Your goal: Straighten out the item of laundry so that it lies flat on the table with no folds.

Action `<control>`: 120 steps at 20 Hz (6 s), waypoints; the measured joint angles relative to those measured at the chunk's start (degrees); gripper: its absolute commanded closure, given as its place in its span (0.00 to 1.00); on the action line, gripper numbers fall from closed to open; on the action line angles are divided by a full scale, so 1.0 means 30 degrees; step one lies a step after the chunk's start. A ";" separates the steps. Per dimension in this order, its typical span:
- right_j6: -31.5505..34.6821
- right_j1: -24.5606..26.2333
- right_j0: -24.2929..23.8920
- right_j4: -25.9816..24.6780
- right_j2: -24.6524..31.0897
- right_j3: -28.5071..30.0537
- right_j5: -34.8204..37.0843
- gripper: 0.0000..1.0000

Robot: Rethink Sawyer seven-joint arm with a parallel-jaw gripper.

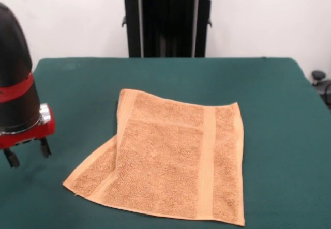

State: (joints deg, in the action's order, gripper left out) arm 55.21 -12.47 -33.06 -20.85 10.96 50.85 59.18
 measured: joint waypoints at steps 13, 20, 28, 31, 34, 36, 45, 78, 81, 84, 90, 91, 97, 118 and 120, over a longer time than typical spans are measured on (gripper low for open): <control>0.0244 -0.1995 0.1259 0.0542 -0.1430 0.4433 -0.2856 0.00; 0.2499 -0.2243 0.2624 0.1283 -0.2369 0.5988 -0.4573 0.00; 0.4398 -0.2152 0.3143 0.1763 -0.2579 0.6685 -0.5504 0.00; 0.4441 -0.2075 0.3108 0.1775 -0.2582 0.6691 -0.5723 0.00; 0.4441 -0.1830 0.3002 0.1779 -0.2584 0.6674 -0.6525 0.00; 0.4441 -0.1574 0.2929 0.1846 -0.2579 0.6624 -0.7064 0.00; 0.4437 -0.1561 0.2891 0.2306 -0.2678 0.6658 -0.7260 0.00; 0.4441 -0.1494 0.2748 0.2460 -0.2546 0.6608 -0.8828 1.00; 0.4441 -0.1395 0.2038 0.2464 -0.2068 0.6301 -0.8839 1.00; 0.4441 -0.1258 0.1351 0.2460 -0.1546 0.5905 -0.8730 1.00; 0.4437 -0.0733 -0.0010 0.2464 -0.0425 0.4502 -0.7377 1.00; 0.4437 -0.0678 -0.0092 0.2456 -0.0323 0.4353 -0.7181 1.00; 0.4433 -0.0183 -0.0612 0.2409 0.0428 0.3105 -0.5351 1.00; 0.4433 0.0159 -0.0752 0.2076 0.0870 0.2204 -0.4225 0.00; 0.4433 0.0143 -0.0765 0.2084 0.0878 0.2237 -0.4237 0.00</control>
State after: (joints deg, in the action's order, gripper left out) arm 68.51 -12.04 -35.35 -14.60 13.59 57.57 46.46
